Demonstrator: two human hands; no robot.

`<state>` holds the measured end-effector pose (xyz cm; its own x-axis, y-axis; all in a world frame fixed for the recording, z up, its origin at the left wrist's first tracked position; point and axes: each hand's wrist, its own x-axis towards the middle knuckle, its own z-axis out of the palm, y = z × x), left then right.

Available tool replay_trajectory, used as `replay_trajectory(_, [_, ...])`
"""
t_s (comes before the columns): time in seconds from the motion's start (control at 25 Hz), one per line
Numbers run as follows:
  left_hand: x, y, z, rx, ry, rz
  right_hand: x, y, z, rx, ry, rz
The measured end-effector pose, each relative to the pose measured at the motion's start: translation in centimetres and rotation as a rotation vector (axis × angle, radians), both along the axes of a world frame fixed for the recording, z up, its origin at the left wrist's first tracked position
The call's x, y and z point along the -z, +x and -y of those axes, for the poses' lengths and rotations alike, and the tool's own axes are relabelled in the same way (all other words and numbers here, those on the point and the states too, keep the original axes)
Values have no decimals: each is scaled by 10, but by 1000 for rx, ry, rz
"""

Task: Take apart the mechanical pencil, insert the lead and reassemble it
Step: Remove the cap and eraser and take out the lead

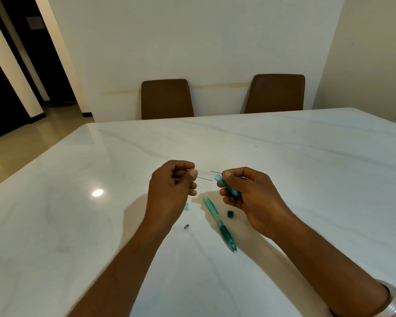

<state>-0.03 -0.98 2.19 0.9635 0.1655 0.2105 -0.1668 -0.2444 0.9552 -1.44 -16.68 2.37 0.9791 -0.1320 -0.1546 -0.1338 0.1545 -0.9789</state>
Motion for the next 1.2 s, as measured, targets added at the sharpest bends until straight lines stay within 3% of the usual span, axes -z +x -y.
replay_trajectory(0.2, [-3,-8,8,166,89,-73,0,-1,-1,13,99,52])
replay_trajectory(0.36, [-2,-11,11,241,4,-68,4,-2,-5,-40,44,133])
replay_trajectory(0.84, [0,-6,8,99,-164,5,4,-5,-7,48,-402,319])
replay_trajectory(0.92, [1,-5,6,-5,-29,113,1,-6,-6,134,-518,386])
replay_trajectory(1.08, [9,-2,-1,-130,572,579,-1,-10,-6,197,-636,558])
replay_trajectory(1.2, [14,0,-1,-100,726,683,4,-9,-7,194,-722,620])
